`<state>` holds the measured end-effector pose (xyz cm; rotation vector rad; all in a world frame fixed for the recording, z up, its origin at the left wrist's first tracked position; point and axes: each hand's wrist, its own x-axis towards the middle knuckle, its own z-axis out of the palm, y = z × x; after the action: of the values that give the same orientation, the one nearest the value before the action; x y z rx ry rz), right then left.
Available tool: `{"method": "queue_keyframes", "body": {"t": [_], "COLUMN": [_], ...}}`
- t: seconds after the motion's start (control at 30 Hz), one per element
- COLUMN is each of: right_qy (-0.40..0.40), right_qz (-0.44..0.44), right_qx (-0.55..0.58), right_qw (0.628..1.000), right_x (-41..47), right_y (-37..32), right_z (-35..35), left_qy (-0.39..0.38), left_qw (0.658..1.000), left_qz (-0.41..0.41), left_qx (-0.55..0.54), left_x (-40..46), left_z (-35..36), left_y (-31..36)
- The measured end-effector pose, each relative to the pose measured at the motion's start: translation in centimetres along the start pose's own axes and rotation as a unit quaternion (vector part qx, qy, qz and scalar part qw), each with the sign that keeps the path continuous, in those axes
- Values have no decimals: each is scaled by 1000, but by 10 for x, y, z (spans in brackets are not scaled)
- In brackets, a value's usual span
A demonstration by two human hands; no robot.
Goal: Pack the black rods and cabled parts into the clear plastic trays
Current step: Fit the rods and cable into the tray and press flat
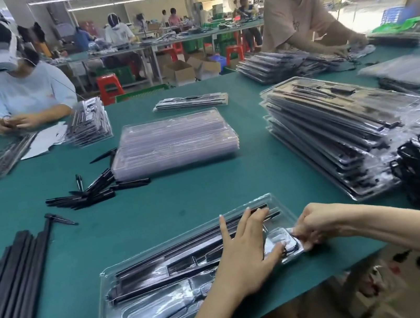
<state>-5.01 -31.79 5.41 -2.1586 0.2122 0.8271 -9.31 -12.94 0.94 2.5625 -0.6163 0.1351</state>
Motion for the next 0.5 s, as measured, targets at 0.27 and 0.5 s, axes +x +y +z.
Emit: {"method": "queue_keyframes", "body": {"t": [0.27,0.5], "right_qy": [83,6], "right_qz": [-60,-59], "right_qx": [7,148], "right_qw": [995,987], "right_x": [4,-6], "right_y": [16,21], "right_z": [9,-4], "left_qy": [-2,-49], "left_qw": [1000,999], "left_qz": [1,10], "left_qx": [14,19], "left_x": [0,1], "left_z": [0,-2], "left_y": [3,1]}}
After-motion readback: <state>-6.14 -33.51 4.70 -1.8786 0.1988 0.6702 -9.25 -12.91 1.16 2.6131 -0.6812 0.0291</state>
